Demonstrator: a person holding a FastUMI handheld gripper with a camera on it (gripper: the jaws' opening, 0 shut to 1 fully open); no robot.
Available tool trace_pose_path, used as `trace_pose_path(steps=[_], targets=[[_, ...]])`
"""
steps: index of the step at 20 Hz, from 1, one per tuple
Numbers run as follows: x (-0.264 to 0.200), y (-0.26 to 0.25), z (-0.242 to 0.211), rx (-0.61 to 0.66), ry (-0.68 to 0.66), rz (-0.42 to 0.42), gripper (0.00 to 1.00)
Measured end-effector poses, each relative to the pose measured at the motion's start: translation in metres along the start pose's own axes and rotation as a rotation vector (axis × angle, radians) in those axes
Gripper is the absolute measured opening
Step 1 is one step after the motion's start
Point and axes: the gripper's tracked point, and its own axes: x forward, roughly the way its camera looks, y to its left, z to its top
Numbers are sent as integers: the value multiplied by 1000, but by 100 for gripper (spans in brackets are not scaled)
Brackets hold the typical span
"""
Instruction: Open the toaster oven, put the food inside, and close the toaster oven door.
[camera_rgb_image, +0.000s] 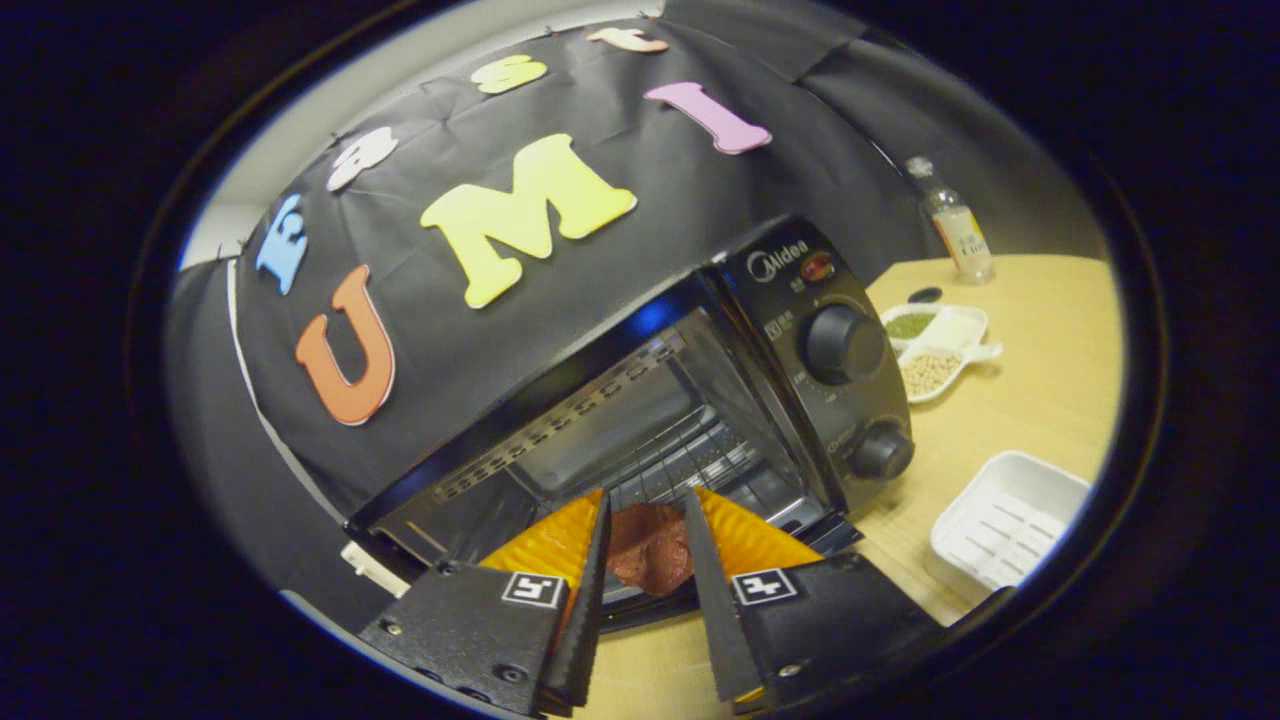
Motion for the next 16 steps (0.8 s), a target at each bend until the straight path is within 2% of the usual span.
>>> trace_pose_path(steps=[3,4,5,7,10,13,16], targets=[[-22,7,18,-154,-126,-18,64],[-31,5,21,-211,-173,-37,74],[-39,9,25,-254,-210,-34,83],[-64,22,20,-315,-246,0,92],[-84,19,3,-376,-233,-4,100],[-117,26,-7,-412,-226,34,100],[-146,18,-11,-434,-223,20,100]])
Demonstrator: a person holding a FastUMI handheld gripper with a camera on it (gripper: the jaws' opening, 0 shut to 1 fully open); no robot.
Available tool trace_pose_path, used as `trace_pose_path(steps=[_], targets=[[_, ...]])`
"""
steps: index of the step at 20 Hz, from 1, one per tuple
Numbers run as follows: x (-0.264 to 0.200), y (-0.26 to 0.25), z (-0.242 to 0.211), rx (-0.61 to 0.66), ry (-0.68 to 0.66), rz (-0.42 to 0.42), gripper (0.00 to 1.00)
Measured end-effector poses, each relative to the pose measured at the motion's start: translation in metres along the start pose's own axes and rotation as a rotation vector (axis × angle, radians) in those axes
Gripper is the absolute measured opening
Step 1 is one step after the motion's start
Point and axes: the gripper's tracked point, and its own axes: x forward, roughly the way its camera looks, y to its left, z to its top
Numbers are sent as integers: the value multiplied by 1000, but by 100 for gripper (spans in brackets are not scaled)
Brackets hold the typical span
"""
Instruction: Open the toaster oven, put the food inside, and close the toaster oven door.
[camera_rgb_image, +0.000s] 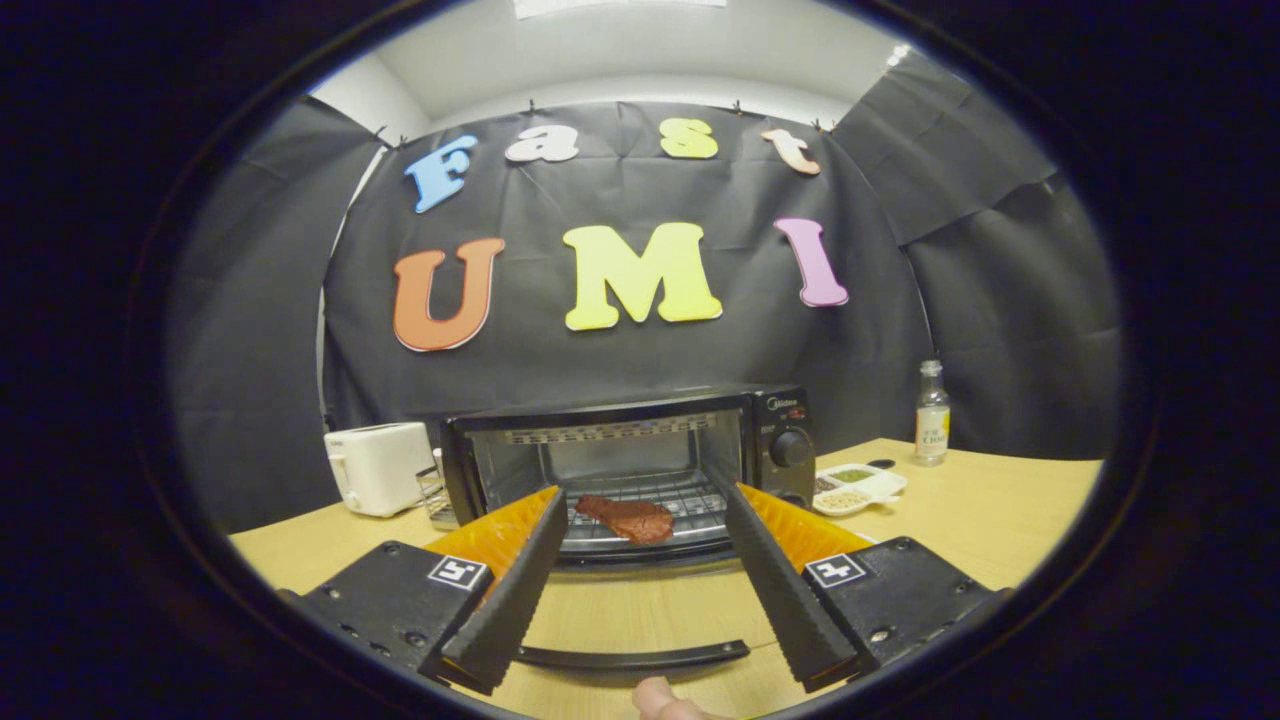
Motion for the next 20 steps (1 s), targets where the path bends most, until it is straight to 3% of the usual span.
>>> trace_pose_path(steps=[6,10,14,20], targets=[[-51,1,-12,-41,116,6,100],[-61,14,-75,-73,405,43,100],[-62,14,-110,-82,545,32,100],[-59,20,-129,-119,623,27,100]])
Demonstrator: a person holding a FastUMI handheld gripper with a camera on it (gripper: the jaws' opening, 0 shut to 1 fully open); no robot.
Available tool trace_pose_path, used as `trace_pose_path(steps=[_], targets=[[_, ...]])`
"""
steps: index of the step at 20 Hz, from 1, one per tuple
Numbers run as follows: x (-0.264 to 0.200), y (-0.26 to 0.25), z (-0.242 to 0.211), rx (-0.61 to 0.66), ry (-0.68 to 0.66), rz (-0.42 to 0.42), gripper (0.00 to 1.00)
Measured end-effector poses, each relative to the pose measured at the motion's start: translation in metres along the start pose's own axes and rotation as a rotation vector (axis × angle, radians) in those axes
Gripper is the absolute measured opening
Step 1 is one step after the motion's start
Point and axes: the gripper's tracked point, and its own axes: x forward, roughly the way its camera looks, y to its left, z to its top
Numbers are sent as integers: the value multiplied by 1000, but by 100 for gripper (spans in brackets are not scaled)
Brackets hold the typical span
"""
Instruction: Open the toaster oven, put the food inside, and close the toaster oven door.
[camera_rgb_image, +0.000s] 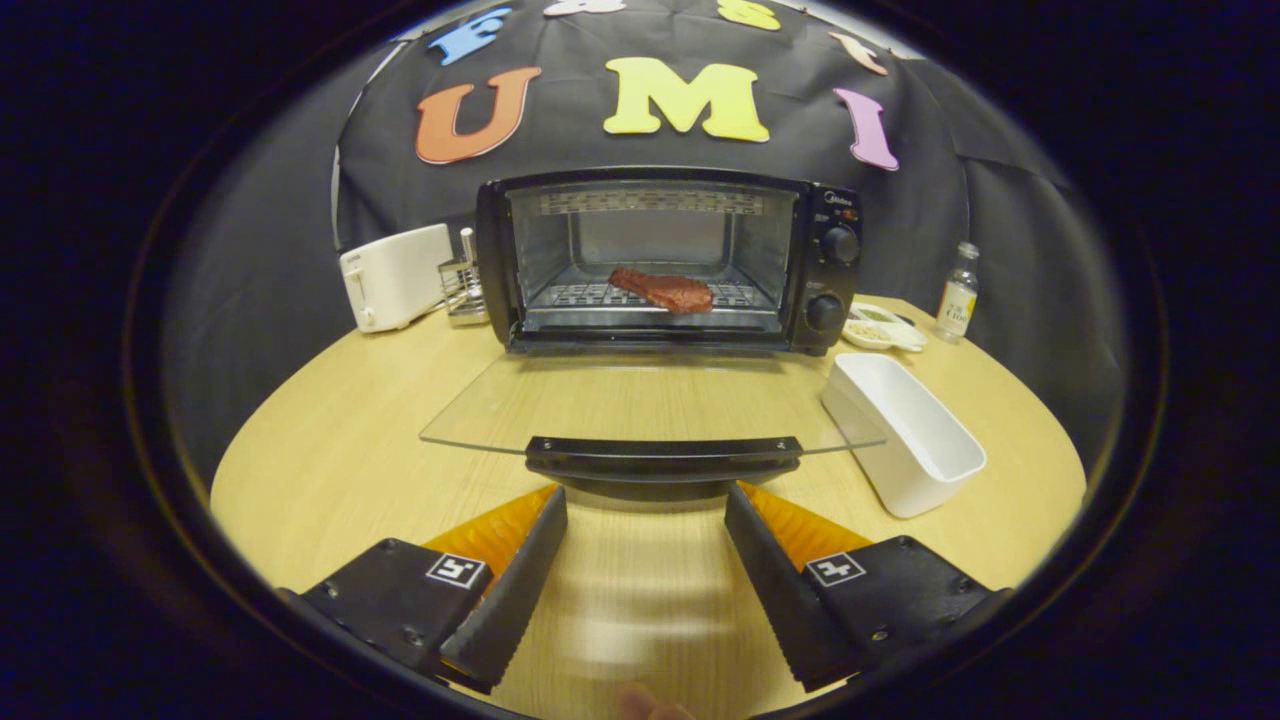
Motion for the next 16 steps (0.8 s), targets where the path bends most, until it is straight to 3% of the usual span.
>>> trace_pose_path(steps=[3,5,7,11,16], targets=[[8,-8,-7,18,58,-65,100],[11,-9,-4,60,65,-59,100],[13,-6,10,92,12,-22,100],[16,-27,23,43,-62,-93,100],[14,-19,37,16,-101,-75,100]])
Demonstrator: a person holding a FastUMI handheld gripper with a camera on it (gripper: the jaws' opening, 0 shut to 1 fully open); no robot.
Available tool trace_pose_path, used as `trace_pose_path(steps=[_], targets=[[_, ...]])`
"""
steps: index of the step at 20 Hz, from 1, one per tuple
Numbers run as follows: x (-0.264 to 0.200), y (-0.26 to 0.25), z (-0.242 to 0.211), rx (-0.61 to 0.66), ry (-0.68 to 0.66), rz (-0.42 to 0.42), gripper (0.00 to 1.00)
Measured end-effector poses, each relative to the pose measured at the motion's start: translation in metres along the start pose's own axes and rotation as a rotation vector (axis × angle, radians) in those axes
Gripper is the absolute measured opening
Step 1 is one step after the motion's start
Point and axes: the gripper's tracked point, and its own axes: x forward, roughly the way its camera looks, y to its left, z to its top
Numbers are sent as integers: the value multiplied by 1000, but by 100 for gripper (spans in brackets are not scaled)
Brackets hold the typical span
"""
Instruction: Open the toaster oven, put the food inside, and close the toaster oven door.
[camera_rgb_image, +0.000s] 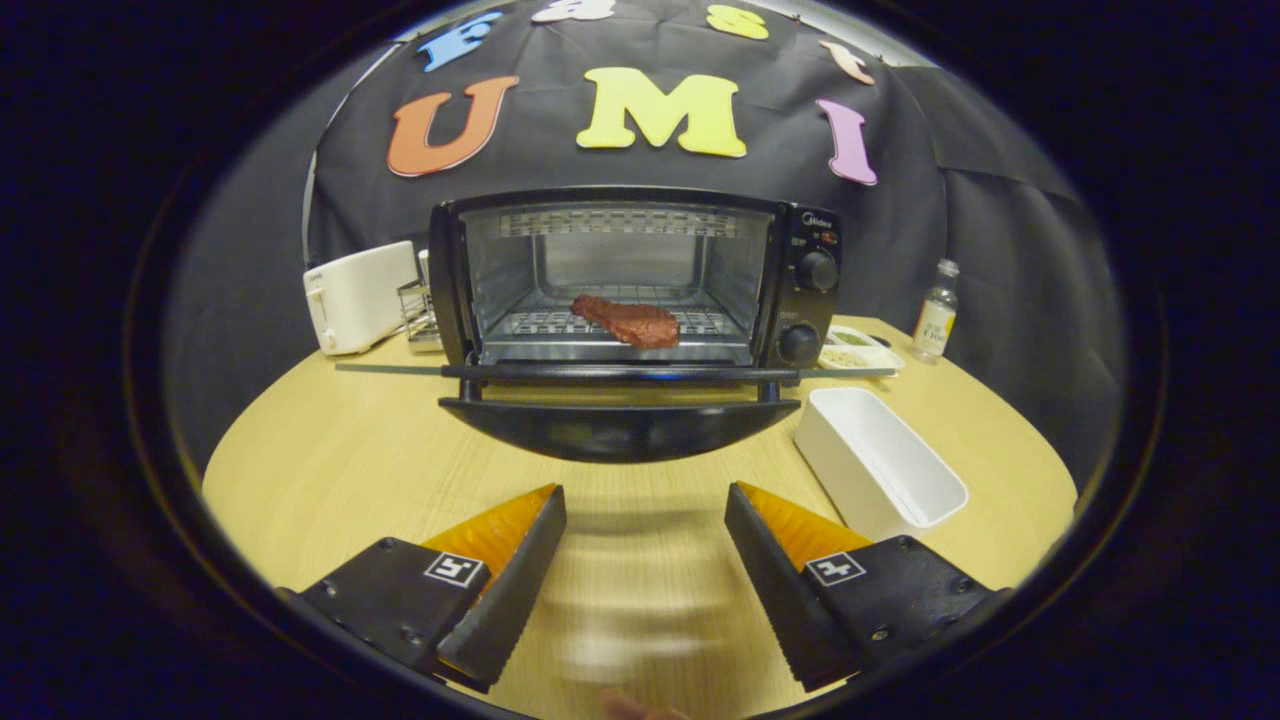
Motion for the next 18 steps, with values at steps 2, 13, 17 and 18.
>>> trace_pose_path(steps=[2,13,17,18], targets=[[-1,2,8,-13,-21,0,100],[1,1,76,-11,-165,-17,100],[4,1,104,-8,-201,-22,100],[6,1,115,-5,-216,-20,100]])
